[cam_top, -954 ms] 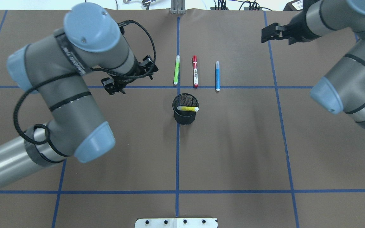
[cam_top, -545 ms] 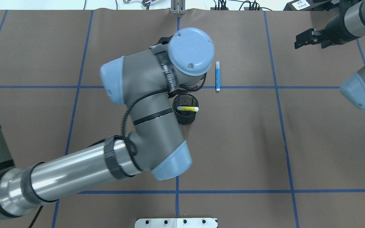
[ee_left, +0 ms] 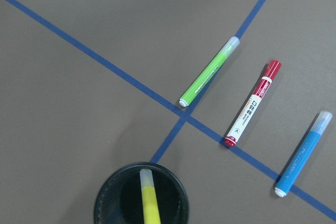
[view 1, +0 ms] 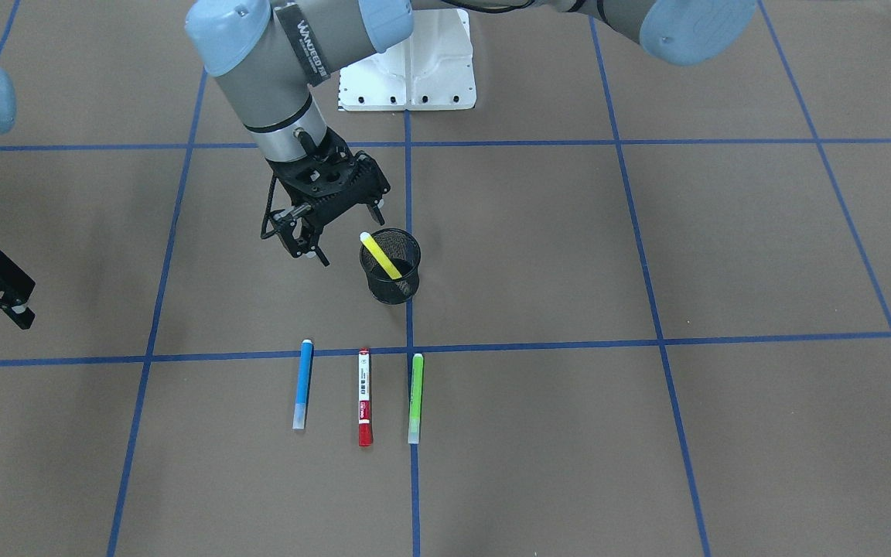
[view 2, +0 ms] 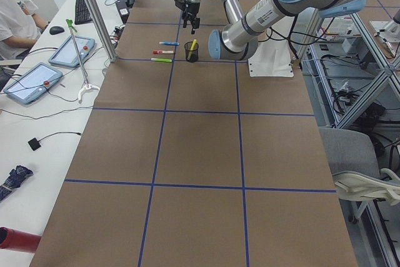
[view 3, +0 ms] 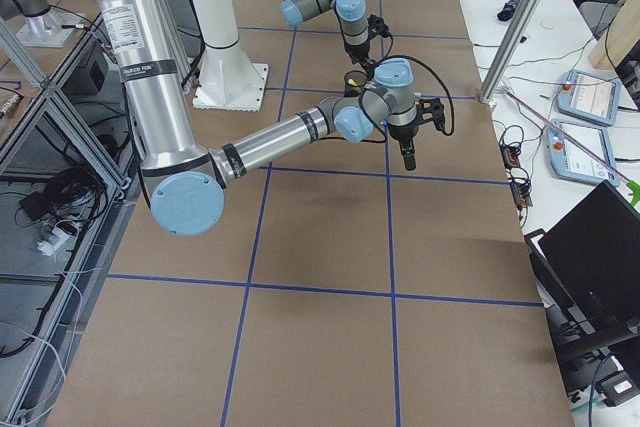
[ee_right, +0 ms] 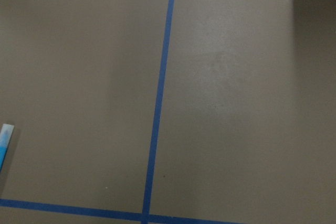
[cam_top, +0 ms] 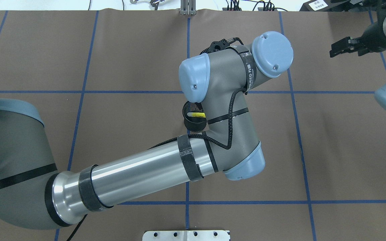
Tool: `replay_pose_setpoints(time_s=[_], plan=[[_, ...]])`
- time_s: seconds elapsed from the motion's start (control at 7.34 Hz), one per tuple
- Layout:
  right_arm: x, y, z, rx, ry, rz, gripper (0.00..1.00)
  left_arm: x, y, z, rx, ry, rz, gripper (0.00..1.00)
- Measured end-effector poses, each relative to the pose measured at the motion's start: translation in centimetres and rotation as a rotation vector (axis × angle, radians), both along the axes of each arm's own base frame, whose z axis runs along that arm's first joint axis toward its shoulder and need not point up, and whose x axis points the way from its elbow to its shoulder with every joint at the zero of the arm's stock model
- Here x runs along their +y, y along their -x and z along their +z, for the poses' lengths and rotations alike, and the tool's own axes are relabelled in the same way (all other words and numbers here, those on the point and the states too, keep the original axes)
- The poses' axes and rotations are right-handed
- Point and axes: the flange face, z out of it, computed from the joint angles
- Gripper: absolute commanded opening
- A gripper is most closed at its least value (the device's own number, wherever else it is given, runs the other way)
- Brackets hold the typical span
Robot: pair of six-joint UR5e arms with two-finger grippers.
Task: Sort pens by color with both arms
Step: 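Lower the left gripper over the yellow highlighter in the cup, then grasp the yellow highlighter with the left gripper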
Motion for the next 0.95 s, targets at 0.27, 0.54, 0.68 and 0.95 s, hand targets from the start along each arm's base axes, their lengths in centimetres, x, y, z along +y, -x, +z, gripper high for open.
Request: replay_pose_setpoints(time_s=[0.27,0.54,0.68,0.95], plan=[[0.0,-0.2,0.2,0.002,-0.001,0.000,0.98,0.2,-1.2,1.0,-0.033,0.000,0.005,0.95],[0.1,-0.2,0.1,0.001,-0.002,0.001,0.98,0.6,-1.9,2.2,-0.053,0.006,0.016,0.93],[0.1,-0.2,0.1,0.001,-0.003,0.001,0.98,1.2,-2.4,2.8,-0.061,0.010,0.025,0.87],[0.0,-0.2,0.0,0.001,-0.004,0.002,0.98,2.4,-3.5,3.8,-0.070,0.016,0.038,0.59]])
